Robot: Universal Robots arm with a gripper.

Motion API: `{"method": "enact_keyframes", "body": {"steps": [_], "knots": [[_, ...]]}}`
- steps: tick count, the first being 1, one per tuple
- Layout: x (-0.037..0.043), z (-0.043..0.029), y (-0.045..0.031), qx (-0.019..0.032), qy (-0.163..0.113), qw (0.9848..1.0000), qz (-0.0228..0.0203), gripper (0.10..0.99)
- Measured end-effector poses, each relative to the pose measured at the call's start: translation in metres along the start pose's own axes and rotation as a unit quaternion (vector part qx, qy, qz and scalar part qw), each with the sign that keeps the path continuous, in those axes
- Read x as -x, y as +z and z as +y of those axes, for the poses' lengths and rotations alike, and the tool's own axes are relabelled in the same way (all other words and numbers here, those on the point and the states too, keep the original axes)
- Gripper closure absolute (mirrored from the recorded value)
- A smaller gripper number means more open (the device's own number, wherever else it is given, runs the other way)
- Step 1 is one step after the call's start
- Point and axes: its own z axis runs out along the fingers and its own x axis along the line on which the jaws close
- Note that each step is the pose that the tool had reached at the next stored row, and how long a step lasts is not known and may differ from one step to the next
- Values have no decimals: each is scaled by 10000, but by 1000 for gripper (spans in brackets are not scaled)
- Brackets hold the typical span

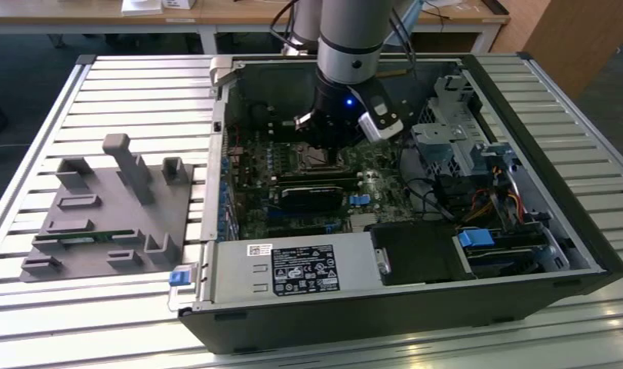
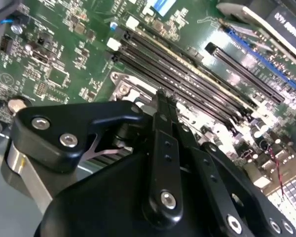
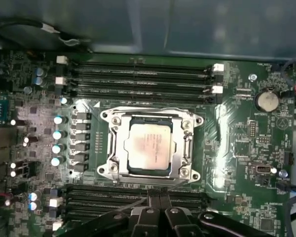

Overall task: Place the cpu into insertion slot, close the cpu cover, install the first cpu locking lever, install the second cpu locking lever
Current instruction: 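Install the second cpu locking lever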

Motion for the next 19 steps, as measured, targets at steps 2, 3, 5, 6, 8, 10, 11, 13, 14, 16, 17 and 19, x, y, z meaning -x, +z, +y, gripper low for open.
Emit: {"method": "enact_keyframes", "body": {"steps": [2,3,5,6,8,10,11,13,14,16,17,19], "knots": [[-53,-2,4,17,-4,10000,-1,965],[-84,-3,8,22,-5,10000,-1,965],[-139,-9,20,28,-9,10000,-1,965],[-166,-11,29,30,-10,10000,-1,965],[-202,-12,60,30,-12,10000,-1,965],[-210,-13,95,29,-13,10000,-1,965],[-210,-14,113,29,-13,10000,-1,965],[-210,-15,148,30,-13,10000,-1,965],[-211,-23,155,31,-13,10000,0,965],[-216,-57,156,50,-13,10000,-1,965],[-218,-78,155,63,-13,10000,-2,965],[-237,-111,156,98,-13,10000,-4,965]]}}
